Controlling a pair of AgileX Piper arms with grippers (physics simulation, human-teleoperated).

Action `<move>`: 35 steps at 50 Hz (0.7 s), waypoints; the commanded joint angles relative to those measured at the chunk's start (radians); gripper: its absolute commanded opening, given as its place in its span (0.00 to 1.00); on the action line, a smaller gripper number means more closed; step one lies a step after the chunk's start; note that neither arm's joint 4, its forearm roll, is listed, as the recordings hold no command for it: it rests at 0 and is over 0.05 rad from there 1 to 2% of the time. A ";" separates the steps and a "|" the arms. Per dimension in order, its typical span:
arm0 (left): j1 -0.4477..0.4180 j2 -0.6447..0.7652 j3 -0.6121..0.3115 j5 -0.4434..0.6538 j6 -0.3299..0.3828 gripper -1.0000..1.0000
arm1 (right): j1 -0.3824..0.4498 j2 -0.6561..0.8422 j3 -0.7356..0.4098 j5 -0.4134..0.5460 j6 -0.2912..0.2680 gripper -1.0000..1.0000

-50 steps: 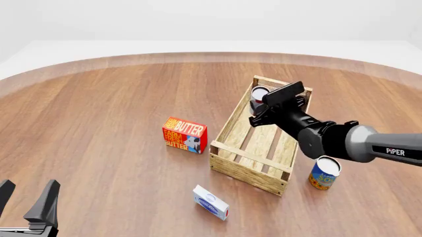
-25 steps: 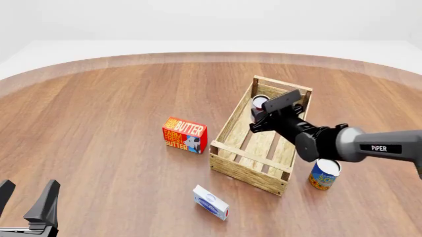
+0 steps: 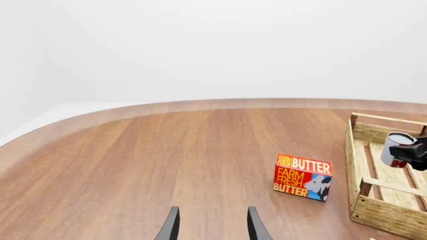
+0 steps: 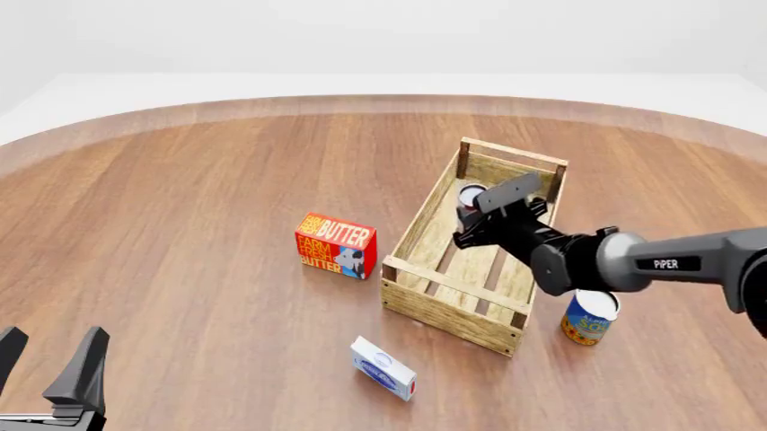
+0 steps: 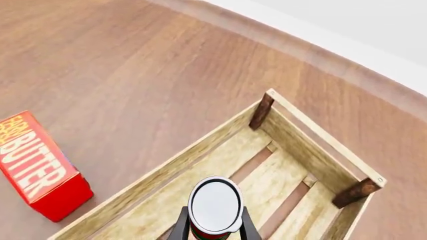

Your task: Pick up the tomato sauce, and put it in the wooden tray.

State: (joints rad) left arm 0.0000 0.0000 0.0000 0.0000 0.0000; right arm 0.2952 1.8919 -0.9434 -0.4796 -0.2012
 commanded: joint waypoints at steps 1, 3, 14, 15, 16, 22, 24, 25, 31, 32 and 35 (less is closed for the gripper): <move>0.000 0.000 0.000 0.000 0.000 1.00 | -0.009 0.028 -0.014 -0.002 0.011 0.00; 0.000 0.000 0.000 0.000 0.000 1.00 | -0.011 0.032 -0.016 -0.001 0.010 0.00; 0.000 0.000 0.000 0.000 0.000 1.00 | -0.018 0.061 -0.033 0.006 0.006 0.00; 0.000 0.000 0.000 0.000 0.000 1.00 | -0.018 0.061 -0.033 0.006 0.006 0.00; 0.000 0.000 0.000 0.000 0.000 1.00 | -0.019 0.065 -0.033 0.004 0.004 0.00; 0.000 0.000 0.000 0.000 0.000 1.00 | -0.020 0.075 -0.038 0.006 0.004 0.00; 0.000 0.000 0.000 0.000 0.000 1.00 | -0.020 0.079 -0.040 0.007 0.002 0.00; 0.000 0.000 0.000 0.000 0.000 1.00 | -0.020 0.080 -0.041 0.008 0.002 0.00; 0.000 0.000 0.000 0.000 0.000 1.00 | -0.024 0.091 -0.042 0.007 -0.001 0.00; 0.000 0.000 0.000 0.000 0.000 1.00 | -0.024 0.092 -0.042 0.007 -0.001 0.00; 0.000 0.000 0.000 0.000 0.000 1.00 | -0.023 0.094 -0.043 0.009 -0.002 0.00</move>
State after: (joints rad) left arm 0.0000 0.0000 0.0000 0.0000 0.0000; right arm 0.2747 1.9739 -0.9788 -0.4720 -0.2157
